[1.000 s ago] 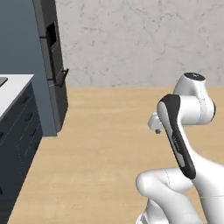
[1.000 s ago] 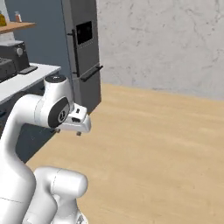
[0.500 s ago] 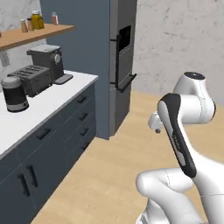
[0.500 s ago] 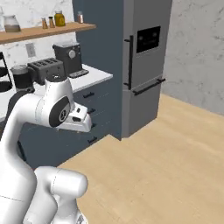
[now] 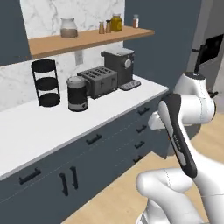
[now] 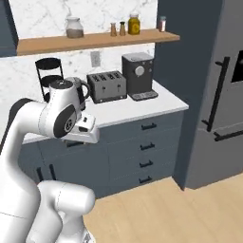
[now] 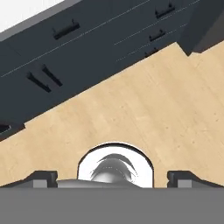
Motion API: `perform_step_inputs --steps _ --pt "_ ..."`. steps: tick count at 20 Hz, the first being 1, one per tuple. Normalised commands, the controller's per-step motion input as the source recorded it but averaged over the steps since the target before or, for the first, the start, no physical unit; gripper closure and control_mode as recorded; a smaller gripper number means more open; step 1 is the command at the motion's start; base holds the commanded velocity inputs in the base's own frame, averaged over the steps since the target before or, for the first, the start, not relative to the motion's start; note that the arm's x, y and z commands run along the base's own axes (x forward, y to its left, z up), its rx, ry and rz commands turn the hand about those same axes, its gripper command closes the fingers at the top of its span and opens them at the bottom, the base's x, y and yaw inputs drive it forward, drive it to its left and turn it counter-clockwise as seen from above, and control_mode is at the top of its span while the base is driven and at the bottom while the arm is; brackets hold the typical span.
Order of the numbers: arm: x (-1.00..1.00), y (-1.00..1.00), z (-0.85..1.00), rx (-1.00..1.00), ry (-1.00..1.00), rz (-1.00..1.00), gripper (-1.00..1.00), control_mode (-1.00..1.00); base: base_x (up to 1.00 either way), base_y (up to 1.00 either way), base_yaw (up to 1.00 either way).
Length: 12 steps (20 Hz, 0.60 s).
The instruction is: Navigate to the coffee machine.
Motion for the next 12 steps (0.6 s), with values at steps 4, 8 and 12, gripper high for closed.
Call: perform_step_inputs --steps 4,8,12 --pt "0.00 0.00 0.00 0.00 0.00 0.00 -1.00 1.00 0.99 0.03 0.67" --pt "0.00 0.00 0.00 0.00 0.00 0.00 -1.00 1.00 0.93 -0.04 0.58" --pt "0.00 0.00 0.00 0.00 0.00 0.00 -1.00 1.00 0.49 -0.69 0.29"
